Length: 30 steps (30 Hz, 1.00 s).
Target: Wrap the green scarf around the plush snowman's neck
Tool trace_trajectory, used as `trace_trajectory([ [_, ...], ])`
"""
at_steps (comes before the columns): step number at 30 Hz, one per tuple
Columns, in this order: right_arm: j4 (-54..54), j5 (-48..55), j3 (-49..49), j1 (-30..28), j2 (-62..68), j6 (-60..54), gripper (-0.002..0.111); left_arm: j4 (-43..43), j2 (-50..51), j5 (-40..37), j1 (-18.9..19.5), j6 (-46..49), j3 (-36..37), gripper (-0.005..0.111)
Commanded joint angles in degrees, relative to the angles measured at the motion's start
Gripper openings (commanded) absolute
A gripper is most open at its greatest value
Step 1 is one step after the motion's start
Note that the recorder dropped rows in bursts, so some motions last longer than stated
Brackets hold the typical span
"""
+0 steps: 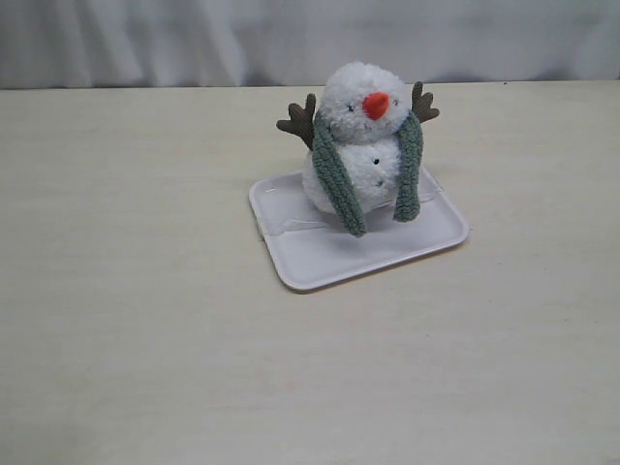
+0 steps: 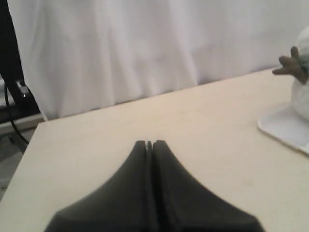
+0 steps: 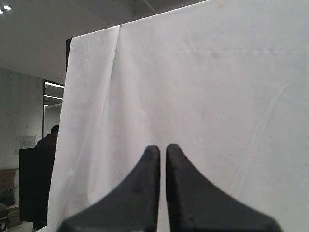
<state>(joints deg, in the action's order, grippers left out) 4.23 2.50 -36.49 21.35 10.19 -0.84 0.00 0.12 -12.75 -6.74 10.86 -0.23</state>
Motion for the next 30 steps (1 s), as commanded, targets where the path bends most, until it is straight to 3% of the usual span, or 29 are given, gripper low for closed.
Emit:
trace_trajectory([
  [1, 0.0, 0.39, 0.29, 0.16, -0.33, -0.05, 0.004, 0.41, -0.12, -6.21, 0.18, -0.72, 0.23, 0.0],
  [8, 0.0, 0.39, 0.29, 0.16, -0.33, -0.05, 0.004, 0.41, -0.12, -6.32, 0.18, -10.51, 0.23, 0.0],
  [17, 0.0, 0.39, 0.29, 0.16, -0.33, -0.05, 0.004, 1.29, -0.12, -7.2, 0.18, -10.54, 0.23, 0.0],
  [23, 0.0, 0.39, 0.29, 0.16, -0.33, -0.05, 0.004, 1.42, -0.12, -7.2, 3.06, -10.86, 0.23, 0.0],
  [30, 0.0, 0.39, 0.29, 0.16, -0.33, -0.05, 0.004, 1.45, -0.12, -5.93, 3.05, -10.86, 0.23, 0.0],
])
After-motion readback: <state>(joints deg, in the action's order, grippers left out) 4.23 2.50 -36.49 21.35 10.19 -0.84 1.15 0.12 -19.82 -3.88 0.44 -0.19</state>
